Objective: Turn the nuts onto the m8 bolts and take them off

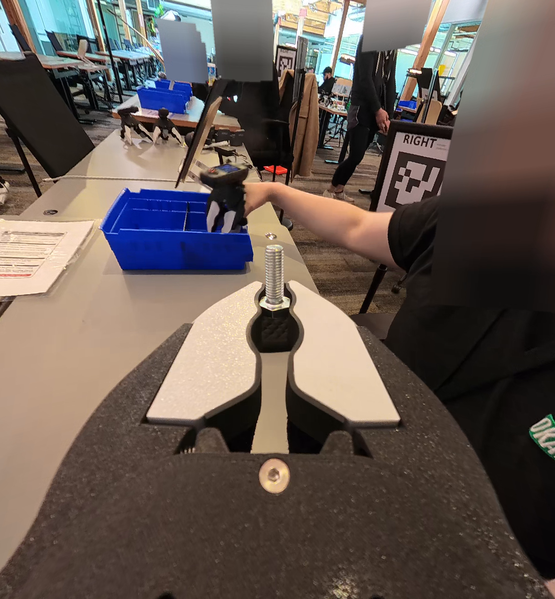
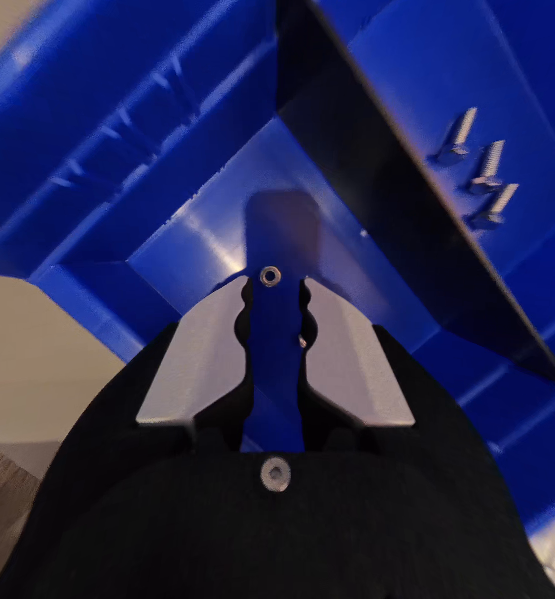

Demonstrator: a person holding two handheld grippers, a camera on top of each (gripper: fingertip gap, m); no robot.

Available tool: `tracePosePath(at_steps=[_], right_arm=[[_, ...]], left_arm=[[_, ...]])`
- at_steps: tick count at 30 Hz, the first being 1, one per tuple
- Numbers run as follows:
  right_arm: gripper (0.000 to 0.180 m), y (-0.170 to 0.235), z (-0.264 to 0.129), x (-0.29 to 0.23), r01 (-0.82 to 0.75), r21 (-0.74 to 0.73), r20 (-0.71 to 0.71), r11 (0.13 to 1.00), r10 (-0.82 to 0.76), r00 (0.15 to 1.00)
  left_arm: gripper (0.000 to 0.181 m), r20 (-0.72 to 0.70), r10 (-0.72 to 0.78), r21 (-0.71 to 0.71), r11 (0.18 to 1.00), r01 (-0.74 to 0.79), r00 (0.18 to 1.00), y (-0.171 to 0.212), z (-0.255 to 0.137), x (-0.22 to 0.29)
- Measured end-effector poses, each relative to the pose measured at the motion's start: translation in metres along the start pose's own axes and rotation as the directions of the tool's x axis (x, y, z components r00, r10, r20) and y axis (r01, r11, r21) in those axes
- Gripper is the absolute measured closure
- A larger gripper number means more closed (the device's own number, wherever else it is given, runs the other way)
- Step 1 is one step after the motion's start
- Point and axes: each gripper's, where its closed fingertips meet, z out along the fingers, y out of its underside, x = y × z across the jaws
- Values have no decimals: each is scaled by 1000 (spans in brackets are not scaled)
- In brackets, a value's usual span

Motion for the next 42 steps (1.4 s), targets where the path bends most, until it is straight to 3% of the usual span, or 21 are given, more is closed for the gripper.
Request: tracePosePath(at_steps=[1, 5, 9, 12, 15, 18, 20, 27, 36, 42], right_arm=[[152, -5, -12, 3, -3, 33, -44, 999, 5, 999], [153, -54, -86, 11, 31, 193, -295, 981, 28, 955], [155, -172, -157, -33, 193, 487, -381, 852, 8, 925], [155, -271, -183, -108, 278, 705, -272, 653, -112, 956], [159, -348, -192, -188, 177, 871, -61, 459, -257, 965], [159, -400, -183, -241, 15, 921, 136, 389, -357, 924], [159, -425, -172, -262, -35, 926, 193, 377, -390, 900], [156, -456, -142, -292, -69, 906, 256, 418, -410, 876], [172, -450, -142, -305, -112, 899, 324, 423, -474, 819], [172, -448, -142, -304, -126, 902, 329, 412, -470, 819]], left_arm=[[171, 9, 3, 8, 1000, -3, 1000, -2, -1, -1], [171, 131, 19, 43, 999, -25, 991, -9, -4, -18], [171, 241, 3, 114, 993, -31, 970, -20, -8, -36], [171, 300, 5, 126, 991, -45, 954, -22, -9, -44], [170, 298, 14, 117, 992, -51, 955, -22, -5, -41], [170, 311, 34, 109, 991, -71, 950, -23, -3, -40], [170, 322, 48, 100, 991, -84, 945, -23, -2, -39], [171, 305, 54, 108, 990, -91, 951, -25, 0, -35], [171, 304, 80, 101, 988, -116, 949, -27, 1, -32], [167, 310, 86, 98, 988, -122, 947, -26, 3, -32]])
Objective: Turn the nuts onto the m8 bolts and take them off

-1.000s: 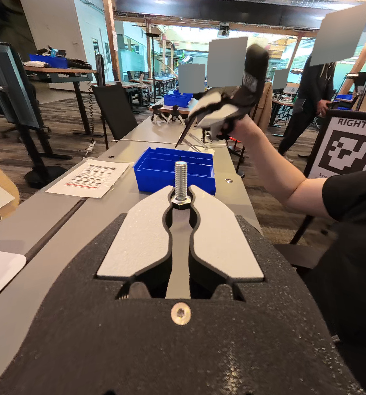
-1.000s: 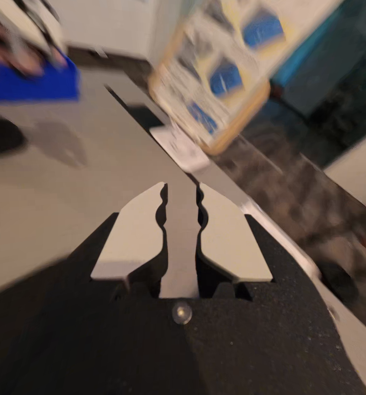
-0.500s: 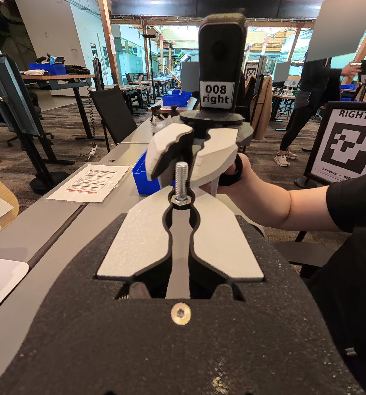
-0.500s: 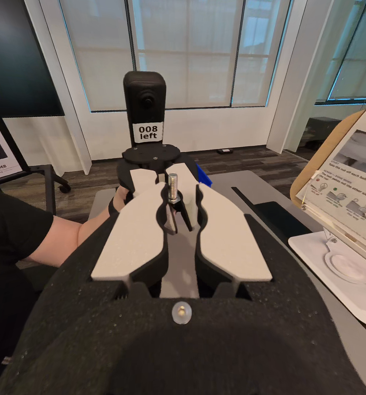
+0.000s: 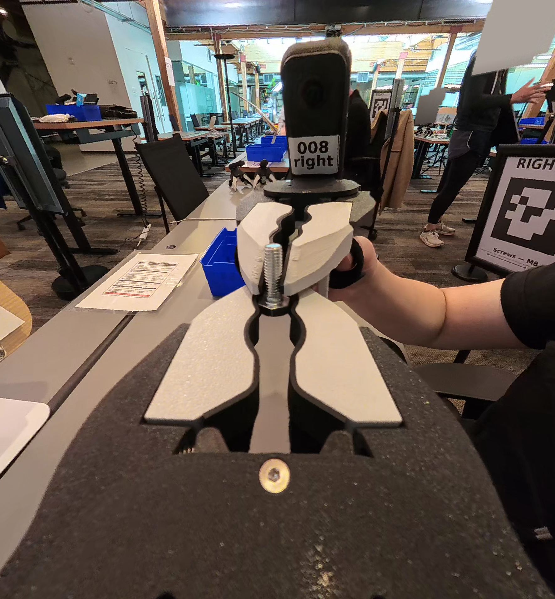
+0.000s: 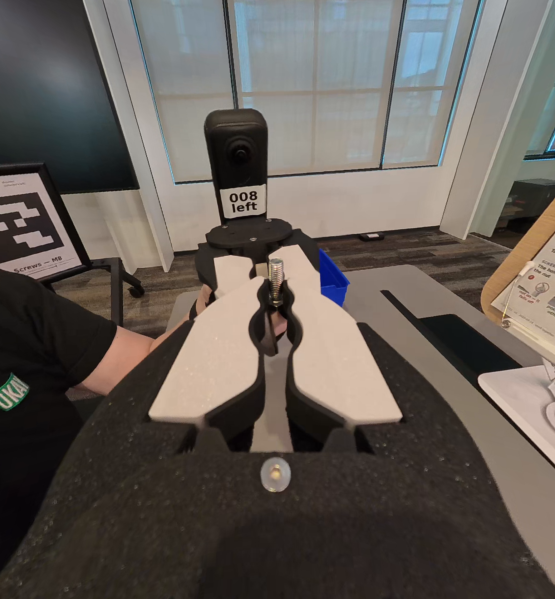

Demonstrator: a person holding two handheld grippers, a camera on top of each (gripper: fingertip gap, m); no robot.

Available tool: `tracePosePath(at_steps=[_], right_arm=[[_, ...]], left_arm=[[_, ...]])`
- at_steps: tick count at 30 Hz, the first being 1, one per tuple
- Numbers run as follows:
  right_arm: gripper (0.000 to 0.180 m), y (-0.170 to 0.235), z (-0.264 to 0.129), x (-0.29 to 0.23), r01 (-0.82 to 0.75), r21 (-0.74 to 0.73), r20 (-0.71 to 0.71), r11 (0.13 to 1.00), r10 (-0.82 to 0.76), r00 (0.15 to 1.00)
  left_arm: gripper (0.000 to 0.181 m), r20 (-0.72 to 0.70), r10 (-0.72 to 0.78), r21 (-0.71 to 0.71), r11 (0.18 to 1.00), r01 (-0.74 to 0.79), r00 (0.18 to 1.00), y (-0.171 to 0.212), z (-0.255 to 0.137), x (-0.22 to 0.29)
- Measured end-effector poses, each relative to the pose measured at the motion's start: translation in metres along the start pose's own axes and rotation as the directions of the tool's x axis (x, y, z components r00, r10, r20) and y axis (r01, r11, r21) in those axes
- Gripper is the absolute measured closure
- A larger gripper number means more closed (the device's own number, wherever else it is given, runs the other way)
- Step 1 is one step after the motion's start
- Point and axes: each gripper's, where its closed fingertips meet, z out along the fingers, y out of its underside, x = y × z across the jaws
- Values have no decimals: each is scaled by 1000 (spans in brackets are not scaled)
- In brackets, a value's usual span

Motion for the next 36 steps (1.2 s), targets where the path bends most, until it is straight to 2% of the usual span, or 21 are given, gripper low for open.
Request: tracePosePath(at_steps=[5, 10, 14, 17, 21, 25, 27, 32, 36], right_arm=[[172, -6, -10, 2, -56, 51, 26, 997, 54, 998], [172, -12, -41, 13, -82, 43, -10, 996, 82, 997], [172, -13, -107, 51, -70, -99, -245, 993, 43, 969], [172, -4, -185, 89, -205, -238, -423, 949, 89, 902], [172, 41, -310, 142, -504, -375, -677, 778, 141, 722], [172, 109, -415, 175, -779, -328, -858, 535, 176, 482], [172, 145, -453, 182, -855, -319, -906, 408, 132, 401], [172, 212, -502, 201, -914, -345, -934, 212, 13, 356], [172, 249, -521, 211, -909, -414, -909, 53, -77, 410]], left_arm=[[157, 52, 16, -61, 998, -13, 999, 10, 3, -7], [157, 42, -35, -94, 995, 38, 999, 17, 3, -11], [158, 71, -35, -138, 990, 44, 997, 25, -1, -18], [158, 77, -25, -154, 987, 37, 997, 26, -3, -18], [159, 77, -14, -183, 983, 28, 997, 29, -4, -17], [159, 81, -4, -212, 977, 22, 997, 34, 0, -16], [159, 85, 2, -226, 974, 17, 996, 36, 2, -16], [159, 95, 16, -258, 966, 9, 995, 42, 6, -16], [159, 107, 14, -283, 959, 17, 994, 49, 9, -18]])
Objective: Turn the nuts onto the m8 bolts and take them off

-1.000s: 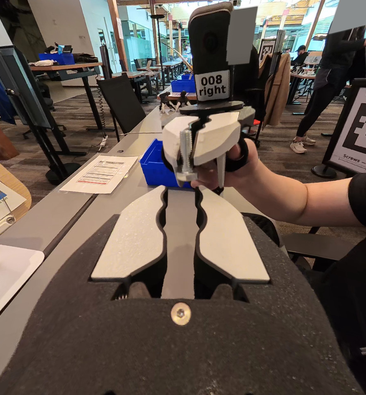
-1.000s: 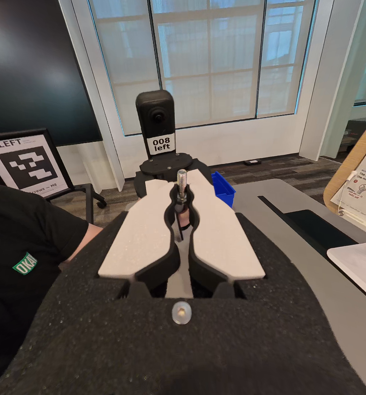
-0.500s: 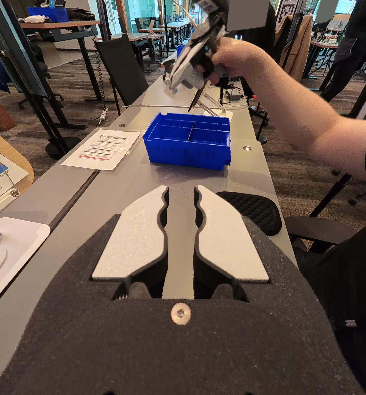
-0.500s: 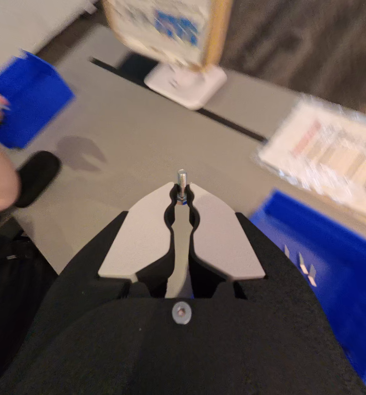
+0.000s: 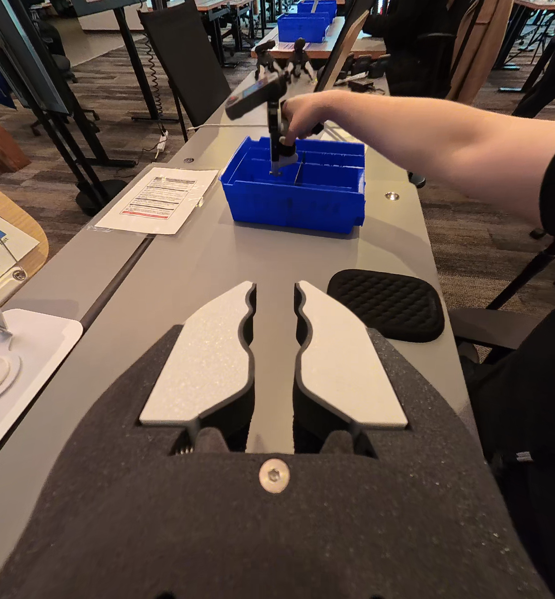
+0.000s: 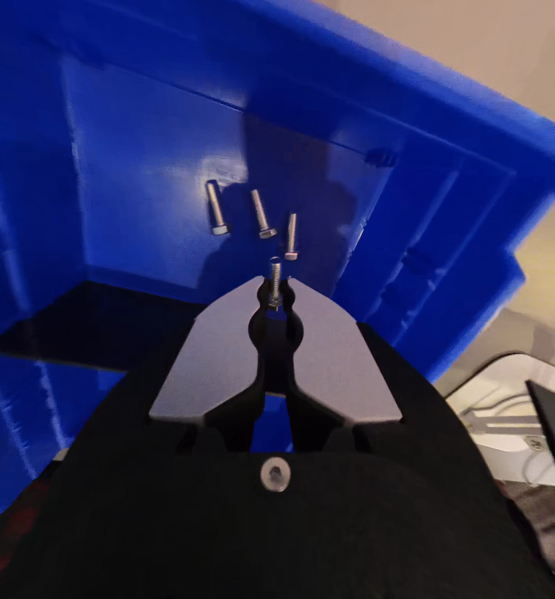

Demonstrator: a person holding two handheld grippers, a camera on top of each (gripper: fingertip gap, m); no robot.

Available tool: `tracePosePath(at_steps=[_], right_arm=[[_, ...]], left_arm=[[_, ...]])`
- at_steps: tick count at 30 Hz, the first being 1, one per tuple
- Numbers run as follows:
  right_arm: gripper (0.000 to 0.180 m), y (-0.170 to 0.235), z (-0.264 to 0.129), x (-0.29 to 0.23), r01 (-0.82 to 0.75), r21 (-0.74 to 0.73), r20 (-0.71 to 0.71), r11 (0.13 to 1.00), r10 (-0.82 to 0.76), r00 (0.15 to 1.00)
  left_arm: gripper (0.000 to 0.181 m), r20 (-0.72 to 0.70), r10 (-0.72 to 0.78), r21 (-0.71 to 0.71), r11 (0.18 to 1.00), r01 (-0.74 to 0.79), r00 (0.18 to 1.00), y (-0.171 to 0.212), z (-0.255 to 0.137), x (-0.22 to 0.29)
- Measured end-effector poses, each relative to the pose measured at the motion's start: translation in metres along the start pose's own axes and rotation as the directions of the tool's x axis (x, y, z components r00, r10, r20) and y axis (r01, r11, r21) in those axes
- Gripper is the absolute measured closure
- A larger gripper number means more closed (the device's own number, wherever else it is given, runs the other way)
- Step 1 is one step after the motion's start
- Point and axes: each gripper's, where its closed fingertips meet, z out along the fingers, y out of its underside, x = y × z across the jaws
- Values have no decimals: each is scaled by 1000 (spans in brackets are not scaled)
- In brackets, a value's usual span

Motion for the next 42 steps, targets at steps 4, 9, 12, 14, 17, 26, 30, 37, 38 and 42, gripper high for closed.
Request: tracePosePath(at_steps=[4, 9, 12, 14, 17, 26, 30, 37, 38, 42], right_arm=[[172, -5, 18, 20, 61, -84, -84, 995, -68, 994], [172, -8, 30, 29, 65, -120, -64, 991, -73, 995], [172, -9, 34, 28, 76, -130, -35, 989, -81, 996], [172, -10, 36, 26, 79, -130, -21, 988, -83, 996], [172, -9, 39, 25, 84, -135, -19, 987, -87, 996], [162, -12, 34, 22, 90, -54, -42, 994, -92, 995], [162, -10, 2, 20, 120, 56, -110, 991, -114, 987], [164, -1, -112, 5, 222, 472, -378, 853, -31, 925], [161, 4, -128, 1, 237, 524, -422, 818, 8, 907], [144, 29, -175, -17, 287, 664, -531, 690, 165, 831]], left_arm=[[159, 12, -4, -29, 1000, 4, 1000, 6, 5, -4], [159, 14, -6, -63, 998, 7, 1000, 13, 11, -6], [159, 13, 0, -74, 997, 1, 1000, 14, 13, -5], [159, 9, 3, -77, 997, -3, 1000, 14, 14, -3], [159, 4, 12, -82, 997, -11, 1000, 14, 15, -1], [159, -5, 12, -72, 997, -12, 1000, 11, 10, 4], [159, -10, 15, -42, 999, -15, 1000, 5, 4, 8], [159, -19, 50, 32, 998, -49, 999, -12, -9, 20], [159, -19, 55, 39, 998, -54, 998, -14, -9, 22], [159, -29, 75, 50, 996, -73, 997, -17, -6, 31]])
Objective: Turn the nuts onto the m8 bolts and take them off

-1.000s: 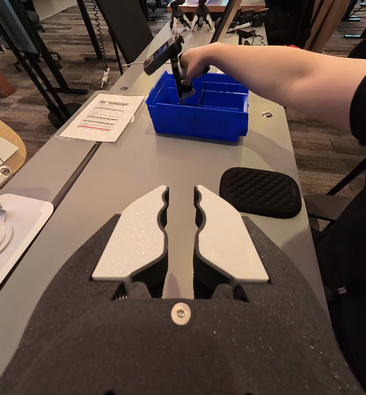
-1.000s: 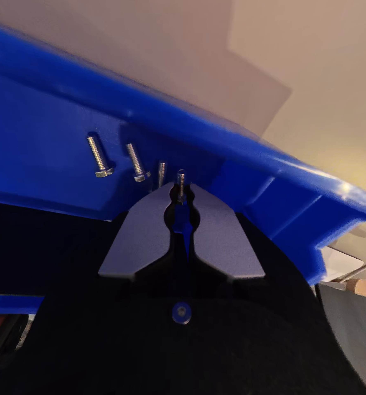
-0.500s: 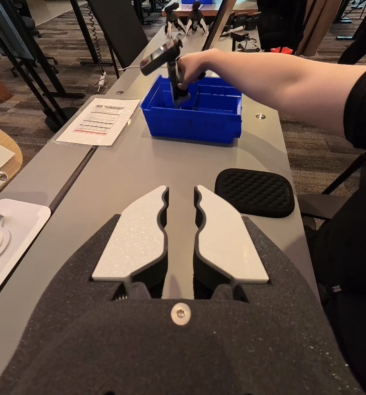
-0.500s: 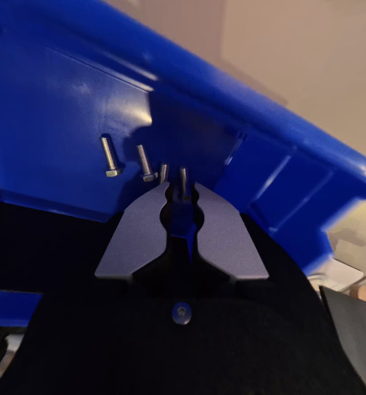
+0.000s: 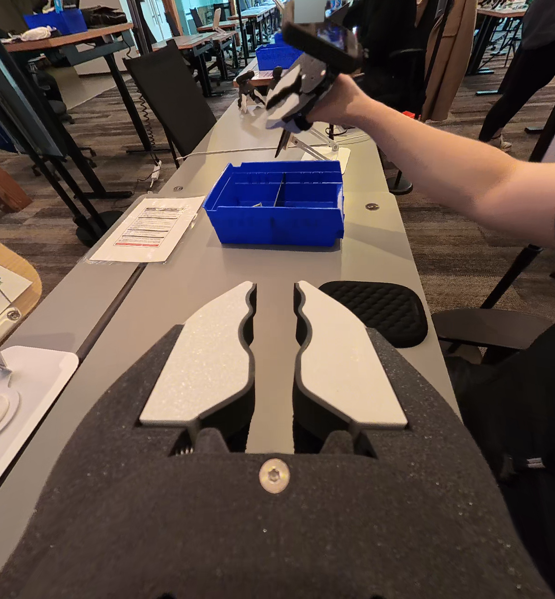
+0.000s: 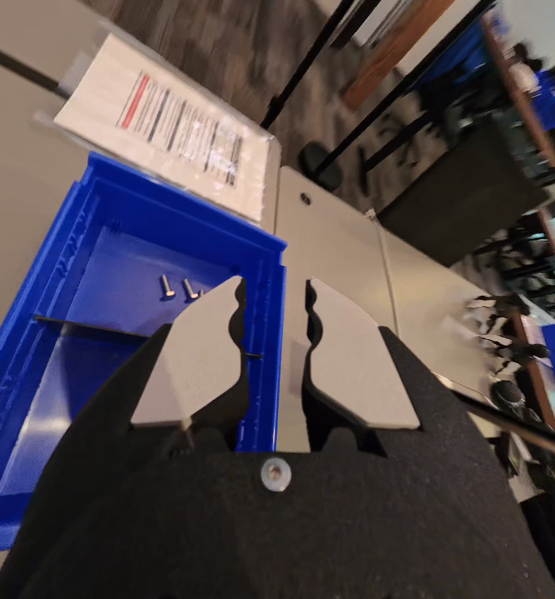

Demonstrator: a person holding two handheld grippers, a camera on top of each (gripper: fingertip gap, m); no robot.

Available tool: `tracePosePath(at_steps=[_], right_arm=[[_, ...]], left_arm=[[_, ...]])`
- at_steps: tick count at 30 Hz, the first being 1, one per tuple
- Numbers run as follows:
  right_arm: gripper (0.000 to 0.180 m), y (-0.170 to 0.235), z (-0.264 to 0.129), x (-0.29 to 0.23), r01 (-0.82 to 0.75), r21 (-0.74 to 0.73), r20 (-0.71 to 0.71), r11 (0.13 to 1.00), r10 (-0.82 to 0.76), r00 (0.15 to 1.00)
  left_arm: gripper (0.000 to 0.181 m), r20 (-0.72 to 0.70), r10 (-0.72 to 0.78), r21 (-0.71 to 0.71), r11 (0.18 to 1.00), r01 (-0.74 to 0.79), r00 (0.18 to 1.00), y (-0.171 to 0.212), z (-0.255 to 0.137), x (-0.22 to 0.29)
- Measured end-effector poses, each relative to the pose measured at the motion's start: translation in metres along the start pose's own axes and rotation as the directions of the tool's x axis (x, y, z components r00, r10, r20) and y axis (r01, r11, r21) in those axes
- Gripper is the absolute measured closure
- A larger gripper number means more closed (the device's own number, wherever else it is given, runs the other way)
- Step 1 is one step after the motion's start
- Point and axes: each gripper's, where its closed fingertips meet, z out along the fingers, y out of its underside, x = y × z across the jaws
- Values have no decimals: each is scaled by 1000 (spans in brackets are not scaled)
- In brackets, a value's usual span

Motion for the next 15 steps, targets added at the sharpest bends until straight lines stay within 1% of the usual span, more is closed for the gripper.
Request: tracePosePath(at_steps=[3, 5, 6, 8, 10, 12, 13, 15], right_arm=[[127, 5, -24, 3, -22, 56, -127, 998, 29, 991], [123, 9, -35, 5, -34, 97, -208, 995, 54, 977], [121, 9, -39, 3, -45, 136, -225, 990, 76, 971], [126, 11, -46, -5, -101, 206, -213, 973, 146, 966], [141, 11, -52, -12, -157, 277, -165, 948, 208, 964], [151, 13, -61, -10, -171, 327, -168, 930, 235, 958], [153, 15, -64, -9, -173, 335, -161, 926, 237, 958], [153, 20, -66, -12, -192, 345, -99, 919, 239, 966]], left_arm=[[159, -24, 7, 8, 1000, -7, 1000, -2, 6, 8], [159, -43, 8, 19, 1000, -8, 999, -4, 10, 13], [159, -49, 9, 25, 1000, -8, 999, -5, 12, 15], [159, -49, 12, 40, 999, -10, 999, -9, 14, 16], [159, -40, 8, 61, 998, -6, 999, -14, 14, 14], [159, -23, -7, 79, 997, 9, 1000, -20, 10, 10], [159, -10, -15, 85, 996, 16, 1000, -22, 6, 8], [159, 27, -32, 90, 996, 29, 999, -23, -5, 1]])
